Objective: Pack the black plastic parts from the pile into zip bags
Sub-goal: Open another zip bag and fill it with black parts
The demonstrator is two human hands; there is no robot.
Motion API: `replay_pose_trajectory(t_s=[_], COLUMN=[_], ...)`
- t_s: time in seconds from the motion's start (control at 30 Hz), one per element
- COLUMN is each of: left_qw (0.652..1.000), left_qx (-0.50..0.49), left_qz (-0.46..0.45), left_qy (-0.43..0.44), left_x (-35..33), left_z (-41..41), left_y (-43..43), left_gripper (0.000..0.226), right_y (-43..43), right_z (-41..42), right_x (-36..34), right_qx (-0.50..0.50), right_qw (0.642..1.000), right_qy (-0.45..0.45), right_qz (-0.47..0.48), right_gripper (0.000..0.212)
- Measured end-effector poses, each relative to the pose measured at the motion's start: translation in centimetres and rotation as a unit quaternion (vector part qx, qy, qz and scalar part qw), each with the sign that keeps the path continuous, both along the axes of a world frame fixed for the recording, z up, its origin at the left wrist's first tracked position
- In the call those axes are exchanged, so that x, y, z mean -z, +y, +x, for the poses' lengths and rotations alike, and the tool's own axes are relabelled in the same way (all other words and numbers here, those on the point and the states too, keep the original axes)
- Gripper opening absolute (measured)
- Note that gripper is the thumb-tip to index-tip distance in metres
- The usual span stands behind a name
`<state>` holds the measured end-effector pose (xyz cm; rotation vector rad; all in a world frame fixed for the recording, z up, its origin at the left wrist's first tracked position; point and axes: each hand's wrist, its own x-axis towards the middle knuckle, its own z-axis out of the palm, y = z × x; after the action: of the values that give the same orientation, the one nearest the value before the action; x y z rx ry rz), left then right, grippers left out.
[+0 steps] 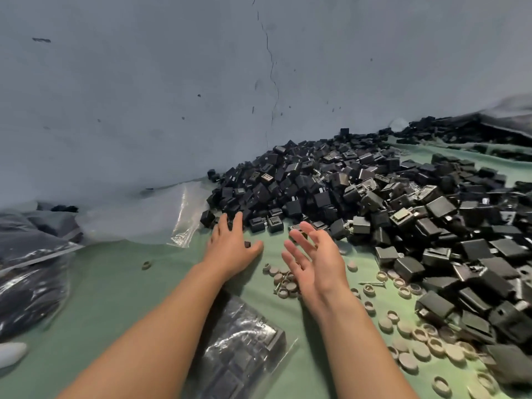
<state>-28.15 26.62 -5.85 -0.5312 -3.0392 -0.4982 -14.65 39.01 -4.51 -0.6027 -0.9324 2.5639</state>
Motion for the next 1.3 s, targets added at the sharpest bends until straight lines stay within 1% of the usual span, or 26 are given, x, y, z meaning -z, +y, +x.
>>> replay_pose_trajectory(t_s=[0.07,0.1,0.17,0.23,0.3,0.47,0.6,0.67,0.77,0.87,0.93,1.0,1.1,1.2,1.3], left_qw=[0.999,0.999,0.998,0.994,0.992,0.996,0.995,0.994,0.992,0.989,0.989,0.991,0.993,0.99,0.983], left_qx=[-0.021,-0.031,-0.038,-0.027,-0.006,0.03,0.035,0.034,0.033,0.031,0.024,0.021,0.038,0.085,0.14], left_qz=[0.02,0.026,0.026,0.021,0.009,-0.051,-0.059,-0.078,-0.12,-0.139,-0.137,-0.134,-0.103,-0.072,-0.049], left_qy=[-0.016,-0.009,0.037,0.102,0.128,0.061,0.071,0.067,0.019,-0.031,-0.043,-0.021,0.043,0.087,0.103], left_x=[0.4,0.6,0.8,0.9,1.1,0.7,0.7,0.7,-0.2,-1.3,-1.5,-1.3,-0.4,0.1,-0.1], left_z=[-1.7,-2.3,-3.0,-3.3,-3.6,-4.4,-4.4,-4.7,-5.7,-6.7,-7.1,-6.9,-6.0,-5.5,-5.4], left_y=[1.4,2.2,4.0,5.1,5.5,5.4,5.3,5.4,6.0,6.5,6.7,6.8,6.4,5.6,5.0], left_gripper=[0.097,0.097,0.092,0.077,0.062,0.063,0.055,0.062,0.074,0.075,0.074,0.069,0.056,0.051,0.048], right_y=[0.7,1.0,1.6,1.9,2.2,2.3,2.1,2.1,2.1,2.1,2.0,2.0,2.1,2.1,2.1], right_z=[-0.6,-0.9,-1.4,-1.7,-1.9,-1.8,-1.6,-1.5,-1.6,-1.8,-1.9,-1.9,-1.8,-1.7,-1.6], right_x=[0.9,1.2,1.6,1.8,2.0,2.2,2.1,2.0,2.0,2.2,2.2,2.2,2.2,2.1,2.0], right_qx=[-0.006,-0.011,-0.021,-0.026,-0.031,-0.034,-0.031,-0.03,-0.025,-0.021,-0.022,-0.024,-0.022,-0.022,-0.016], right_qw=[1.0,0.999,0.998,0.998,0.997,0.997,0.998,0.998,0.998,0.998,0.998,0.997,0.997,0.997,0.998], right_qy=[0.011,0.017,0.026,0.03,0.035,0.036,0.036,0.038,0.039,0.04,0.038,0.038,0.038,0.036,0.034], right_qz=[-0.024,-0.035,-0.047,-0.056,-0.06,-0.052,-0.051,-0.051,-0.053,-0.052,-0.054,-0.055,-0.057,-0.057,-0.059], right_gripper=[0.026,0.026,0.026,0.025,0.025,0.024,0.024,0.024,0.024,0.024,0.024,0.025,0.025,0.024,0.024])
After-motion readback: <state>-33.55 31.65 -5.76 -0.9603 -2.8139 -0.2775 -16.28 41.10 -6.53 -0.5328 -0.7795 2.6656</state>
